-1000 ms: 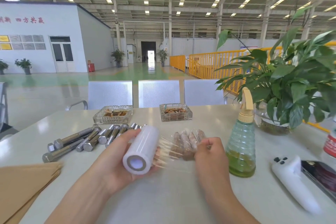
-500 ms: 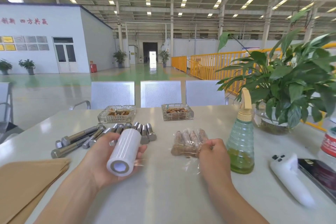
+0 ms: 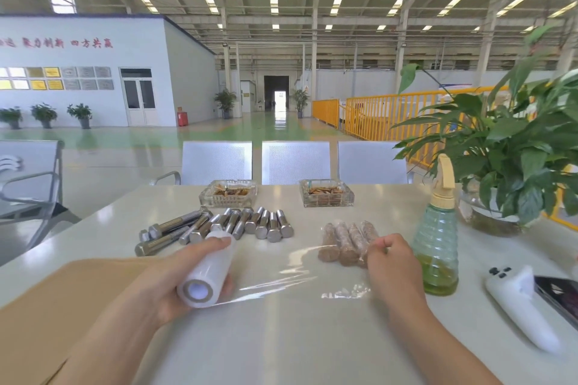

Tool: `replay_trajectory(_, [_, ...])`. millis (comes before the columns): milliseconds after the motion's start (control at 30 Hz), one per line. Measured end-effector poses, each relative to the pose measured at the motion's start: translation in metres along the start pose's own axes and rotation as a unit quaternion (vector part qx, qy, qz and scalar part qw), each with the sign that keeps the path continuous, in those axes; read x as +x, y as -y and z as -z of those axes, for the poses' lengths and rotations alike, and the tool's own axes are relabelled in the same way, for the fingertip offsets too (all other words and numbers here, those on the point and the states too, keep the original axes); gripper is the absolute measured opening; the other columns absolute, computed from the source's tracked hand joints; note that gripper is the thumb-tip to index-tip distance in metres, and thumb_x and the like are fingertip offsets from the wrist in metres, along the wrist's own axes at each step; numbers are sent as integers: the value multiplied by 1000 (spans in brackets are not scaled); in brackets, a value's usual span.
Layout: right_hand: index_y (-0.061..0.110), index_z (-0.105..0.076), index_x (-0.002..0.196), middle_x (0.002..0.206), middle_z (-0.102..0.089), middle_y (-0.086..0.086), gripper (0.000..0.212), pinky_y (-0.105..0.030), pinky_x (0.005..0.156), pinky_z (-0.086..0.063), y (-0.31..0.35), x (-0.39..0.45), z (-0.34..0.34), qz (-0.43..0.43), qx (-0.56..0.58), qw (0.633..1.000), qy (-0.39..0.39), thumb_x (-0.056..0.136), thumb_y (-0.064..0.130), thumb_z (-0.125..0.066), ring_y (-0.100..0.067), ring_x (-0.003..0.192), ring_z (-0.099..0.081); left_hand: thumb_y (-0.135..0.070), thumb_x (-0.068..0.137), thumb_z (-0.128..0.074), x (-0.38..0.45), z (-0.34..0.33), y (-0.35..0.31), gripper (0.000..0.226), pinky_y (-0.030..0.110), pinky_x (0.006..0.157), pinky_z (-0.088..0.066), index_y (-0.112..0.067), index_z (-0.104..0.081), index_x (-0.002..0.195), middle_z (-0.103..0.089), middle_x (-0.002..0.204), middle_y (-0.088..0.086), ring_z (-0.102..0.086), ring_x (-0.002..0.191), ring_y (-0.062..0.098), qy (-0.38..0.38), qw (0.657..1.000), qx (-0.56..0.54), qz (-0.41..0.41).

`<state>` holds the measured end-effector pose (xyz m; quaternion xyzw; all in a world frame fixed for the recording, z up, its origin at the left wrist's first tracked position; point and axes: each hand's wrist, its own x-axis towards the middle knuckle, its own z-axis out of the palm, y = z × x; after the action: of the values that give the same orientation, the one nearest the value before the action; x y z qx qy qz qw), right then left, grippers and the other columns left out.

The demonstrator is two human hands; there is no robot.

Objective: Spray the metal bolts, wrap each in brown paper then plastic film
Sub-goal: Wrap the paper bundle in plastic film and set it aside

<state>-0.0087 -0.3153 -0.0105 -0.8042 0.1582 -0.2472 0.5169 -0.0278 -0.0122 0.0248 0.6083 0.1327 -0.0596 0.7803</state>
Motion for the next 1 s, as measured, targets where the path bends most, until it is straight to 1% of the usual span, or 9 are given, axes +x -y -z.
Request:
replay_trajectory(133, [22,-55,87,82,-63,-1,10,-33,58,-38,-3,-5,17,10,-103,994,29,93,16,-51,-18,77,-57,-33,86,-78,-6,2,-3,40,46,85,-58,-4,-66,111,-77,95,22,-75,88,38,-77,989,128,6])
replay_trajectory(200, [24,-53,86,82,-63,0,11,-36,61,-40,-5,-11,22,31,-168,985,37,93,17,-48,-20,79,-57,-39,92,-66,-6,1,-4,36,38,84,-54,-10,-66,113,-75,101,15,-72,95,34,-125,971,203,-12])
replay_trajectory(333, [23,-46,86,81,-60,2,16,-37,63,-43,-5,-21,26,87,-237,967,12,101,23,-38,-23,80,-56,-42,102,-44,-11,-8,-1,41,29,87,-37,-34,-48,142,-55,124,2,-61,94,15,-128,873,467,-65])
replay_trajectory(433, [24,-43,88,78,-59,1,17,-36,58,-41,-5,-25,28,115,-259,959,3,103,25,-35,-25,77,-56,-28,106,-37,-13,-6,-5,47,27,99,-38,-40,-39,152,-52,145,2,-57,123,22,-145,777,603,-111])
replay_trajectory(500, [24,-42,89,76,-58,1,16,-35,57,-41,-4,-26,28,131,-268,954,1,103,26,-34,-25,75,-57,-13,98,-42,-12,-3,-12,54,31,99,-44,-41,-51,143,-54,139,5,-52,126,28,-186,740,633,-133])
replay_trajectory(600, [24,-43,93,79,-60,0,15,-36,61,-46,-6,-26,25,137,-279,950,12,104,26,-33,-28,79,-59,-14,91,-41,-17,-9,-13,49,38,96,-49,-41,-60,127,-50,117,4,-50,114,30,-215,729,633,-149])
replay_trajectory(733, [24,-42,89,75,-55,5,13,-32,56,-38,-11,-20,32,127,-302,945,-5,100,22,-36,-22,72,-55,-40,99,-42,-23,-14,2,39,36,96,-51,-41,-47,138,-47,137,-3,-57,117,24,-149,689,702,-107])
replay_trajectory(867, [25,-39,90,75,-50,7,11,-31,57,-37,-23,-22,41,139,-364,921,-3,98,18,-39,-21,74,-54,-32,99,-38,-25,-6,-3,42,38,92,-52,-40,-42,141,-44,136,-1,-55,119,26,-169,681,705,-99])
replay_trajectory(1000, [30,-43,100,72,-44,9,15,-29,53,-30,-25,-25,44,155,-422,893,-13,96,15,-42,-23,73,-51,-16,95,-41,-31,-7,0,52,38,89,-48,-39,-43,142,-37,141,2,-42,133,31,-192,621,753,-99])
